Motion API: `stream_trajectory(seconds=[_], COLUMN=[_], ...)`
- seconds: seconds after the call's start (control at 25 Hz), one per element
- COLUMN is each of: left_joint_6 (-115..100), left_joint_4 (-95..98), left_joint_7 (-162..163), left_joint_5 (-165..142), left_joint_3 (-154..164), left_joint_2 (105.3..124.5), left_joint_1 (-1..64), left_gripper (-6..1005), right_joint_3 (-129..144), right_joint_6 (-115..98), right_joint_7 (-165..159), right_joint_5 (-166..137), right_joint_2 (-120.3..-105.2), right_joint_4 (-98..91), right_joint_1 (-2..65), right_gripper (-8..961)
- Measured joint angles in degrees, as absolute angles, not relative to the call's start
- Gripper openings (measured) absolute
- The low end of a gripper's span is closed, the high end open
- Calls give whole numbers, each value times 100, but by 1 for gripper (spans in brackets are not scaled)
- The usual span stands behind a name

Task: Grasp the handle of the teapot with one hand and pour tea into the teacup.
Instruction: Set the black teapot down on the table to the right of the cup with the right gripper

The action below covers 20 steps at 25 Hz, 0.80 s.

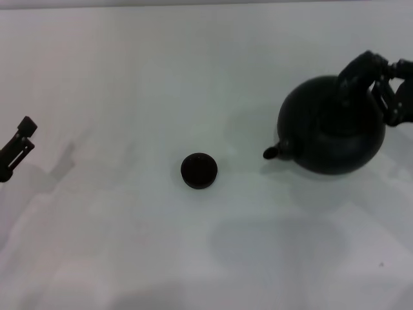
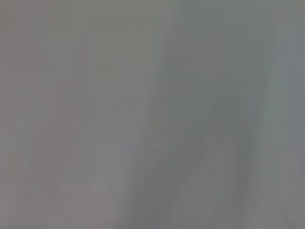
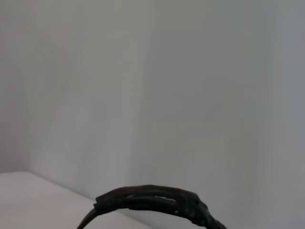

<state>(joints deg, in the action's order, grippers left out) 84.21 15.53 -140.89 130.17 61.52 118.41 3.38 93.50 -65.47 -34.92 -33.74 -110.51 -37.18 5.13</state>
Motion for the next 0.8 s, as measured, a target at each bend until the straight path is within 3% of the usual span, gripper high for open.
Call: stream_trajectory(seconds=[0.48, 0.8], left_joint_6=[8330, 8330], left_joint_4=[1538, 1534], left_joint_7=[-14090, -14106], left_joint_5=[13016, 13012], left_joint_3=[6174, 6187], left_joint_2=[11838, 11838], left_joint_1=[447, 446], left_gripper=[861, 862], right_joint_3=[9184, 9086], right_joint_6=[-6809, -6871], right_joint_7=[-2753, -2255], right_joint_5=[-3560, -3560], right_joint_2=[-11157, -11321], right_joint_4=[-3340, -3085], right_joint_1=[423, 498], right_gripper=[123, 125])
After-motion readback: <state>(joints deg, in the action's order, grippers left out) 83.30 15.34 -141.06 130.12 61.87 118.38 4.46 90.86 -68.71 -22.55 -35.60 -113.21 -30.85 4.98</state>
